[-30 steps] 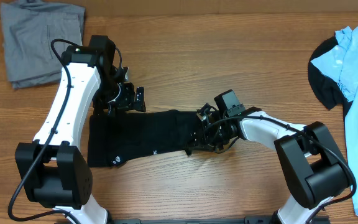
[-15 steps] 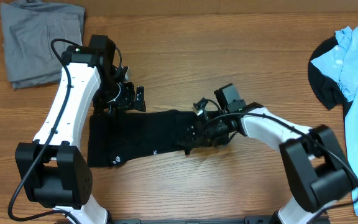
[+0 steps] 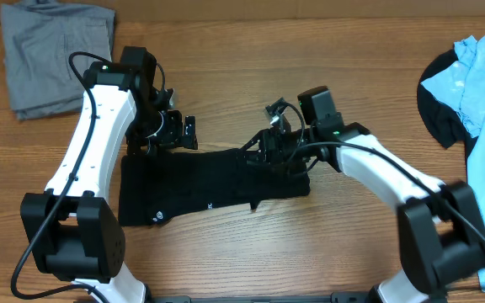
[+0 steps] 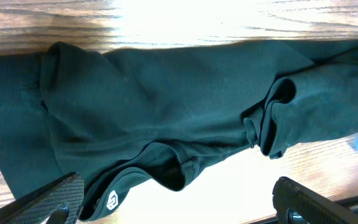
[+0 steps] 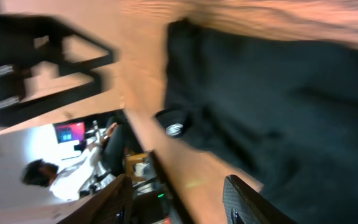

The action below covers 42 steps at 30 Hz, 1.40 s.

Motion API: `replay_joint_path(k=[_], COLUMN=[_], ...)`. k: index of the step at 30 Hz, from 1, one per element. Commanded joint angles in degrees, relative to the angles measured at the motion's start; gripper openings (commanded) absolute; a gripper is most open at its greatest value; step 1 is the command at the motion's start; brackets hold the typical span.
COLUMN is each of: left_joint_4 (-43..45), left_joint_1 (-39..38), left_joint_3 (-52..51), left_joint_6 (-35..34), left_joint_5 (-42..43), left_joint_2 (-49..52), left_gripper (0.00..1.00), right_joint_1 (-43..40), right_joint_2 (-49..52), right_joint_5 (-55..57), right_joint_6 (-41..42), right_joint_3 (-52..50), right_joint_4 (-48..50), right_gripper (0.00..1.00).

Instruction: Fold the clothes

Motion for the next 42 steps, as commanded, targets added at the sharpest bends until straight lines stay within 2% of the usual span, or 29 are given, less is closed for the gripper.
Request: replay_joint_path(k=[1,8,14,19,23,24,27,30,34,37,42], left_joint_4=[-0.04,-0.11,-0.09,-0.11,-0.20,-0.33,-0.66,-0.59,-0.22,-0.20,1.05], left_joint_1=[-0.26,-0.26,-0.26,-0.11,2.56,3.98,9.66,16.00,23.50,27.58,31.21], left_joint_3=[-0.33,-0.33,-0.35,-0.35,-0.33,-0.33,-0.33,-0.33,-0.33,-0.35,-0.59], left_joint_6=[-0.17,-0.15,-0.15,-0.20,-0.22,-0.20,0.13,2.19,6.95,11.17,12.90], left_joint_5=[0.07,0.07,-0.11,-0.81,-0.76,-0.66,-0.04,0.15,0.11,0.07,0.11], left_joint_2=[-0.96,-0.96,-0.96,-0.96,-0.96,-0.96,-0.96,-0.96,-0.96,-0.96,-0.96], left_gripper=[1.00,1.00,1.00,1.00,1.00,1.00,1.00,1.00,1.00,1.00,1.00], right_joint_1=[-0.13,-0.13,-0.35,-0.35,-0.33,-0.33,-0.44,-0.44,-0.37,-0.37,-0.37], right_joint_2=[5.55,13.81,12.48,5.14,-3.56,-5.97,-12.90,-17.90,-21.16,-20.96,-20.55], right_joint_5=[3.06,3.93,6.62,6.95,11.43,13.60,21.46,26.58,27.93,27.91,30.29], right_joint_6=[-1.36,-1.57,-2.45,-5.77,-5.90,-5.92,-5.90,-6.19,-10.80,-13.05,-14.71], right_joint_3=[0.17,0.17,1.49,5.75,9.53,10.34,11.87,11.98,11.96,11.78,11.74], right_joint_4=[1.84,7.10,5.86,-2.67,-11.37,-14.29,-23.56,-30.49,-38.95,-42.10,-44.22], right_gripper=[0.50,0.52,0.52,0.53,0.64,0.70,0.99,1.00,1.00,1.00,1.00])
